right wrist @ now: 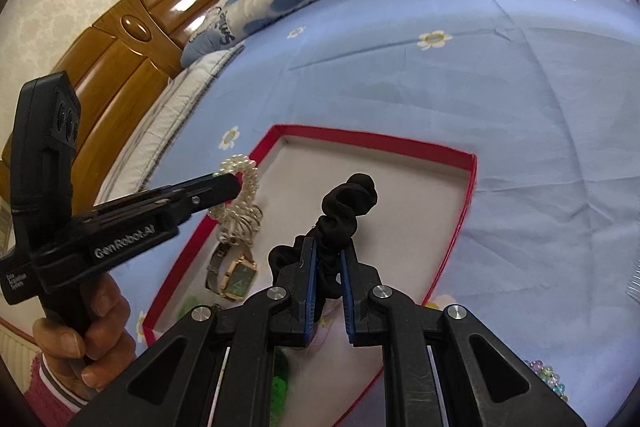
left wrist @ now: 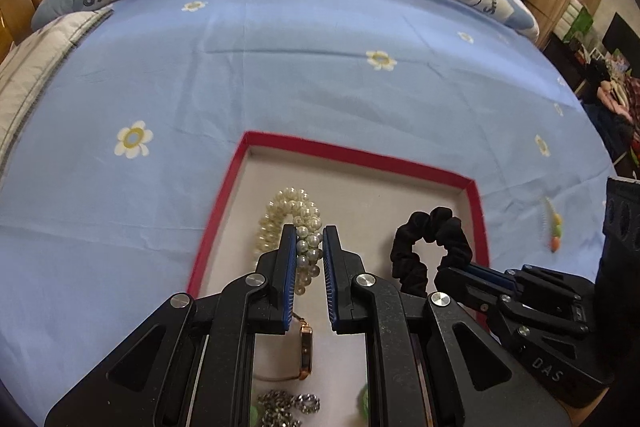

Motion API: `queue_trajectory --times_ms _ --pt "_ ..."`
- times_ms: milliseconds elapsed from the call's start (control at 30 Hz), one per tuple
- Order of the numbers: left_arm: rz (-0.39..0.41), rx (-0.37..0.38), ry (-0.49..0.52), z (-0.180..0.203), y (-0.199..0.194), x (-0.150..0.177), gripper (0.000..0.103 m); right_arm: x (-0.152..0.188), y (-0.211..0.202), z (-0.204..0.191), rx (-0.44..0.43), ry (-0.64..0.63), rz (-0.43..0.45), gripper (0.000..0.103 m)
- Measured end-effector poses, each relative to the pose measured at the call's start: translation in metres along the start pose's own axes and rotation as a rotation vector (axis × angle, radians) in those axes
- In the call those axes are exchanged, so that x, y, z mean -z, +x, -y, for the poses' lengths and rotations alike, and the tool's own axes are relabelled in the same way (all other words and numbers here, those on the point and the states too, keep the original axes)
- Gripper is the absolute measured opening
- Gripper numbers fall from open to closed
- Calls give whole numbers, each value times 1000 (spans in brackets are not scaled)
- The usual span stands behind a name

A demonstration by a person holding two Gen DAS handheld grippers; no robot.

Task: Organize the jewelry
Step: 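Carry the pearl bracelet and black scrunchie into the red tray and open both tools, then withdraw both open tools from the tray toward the remaining bracelets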

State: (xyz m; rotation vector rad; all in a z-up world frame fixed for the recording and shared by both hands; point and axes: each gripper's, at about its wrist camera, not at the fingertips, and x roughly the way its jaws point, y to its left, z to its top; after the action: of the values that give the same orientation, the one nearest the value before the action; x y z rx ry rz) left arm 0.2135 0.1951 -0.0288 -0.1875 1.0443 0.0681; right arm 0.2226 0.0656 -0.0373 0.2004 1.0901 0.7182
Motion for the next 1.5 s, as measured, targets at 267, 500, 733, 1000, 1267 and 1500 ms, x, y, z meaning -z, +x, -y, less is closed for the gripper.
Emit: queue_trajectory --times_ms 267,500,733,1000,1267,1500 --pt "-67 -5 9 4 27 3 11 4 11 8 18 8 -42 16" --pt "-90 -6 12 7 35 2 12 4 10 9 26 6 -47 32" --pt "-102 13 9 7 34 0 18 4 2 7 31 -11 -33 36" --pt "-78 29 -4 5 17 0 27 7 -21 6 46 -24 7 36" --pt "-31 64 -25 17 -15 8 34 21 -69 14 51 4 89 41" --pt "-8 90 -16 34 -33 14 35 40 -109 39 84 78 142 41"
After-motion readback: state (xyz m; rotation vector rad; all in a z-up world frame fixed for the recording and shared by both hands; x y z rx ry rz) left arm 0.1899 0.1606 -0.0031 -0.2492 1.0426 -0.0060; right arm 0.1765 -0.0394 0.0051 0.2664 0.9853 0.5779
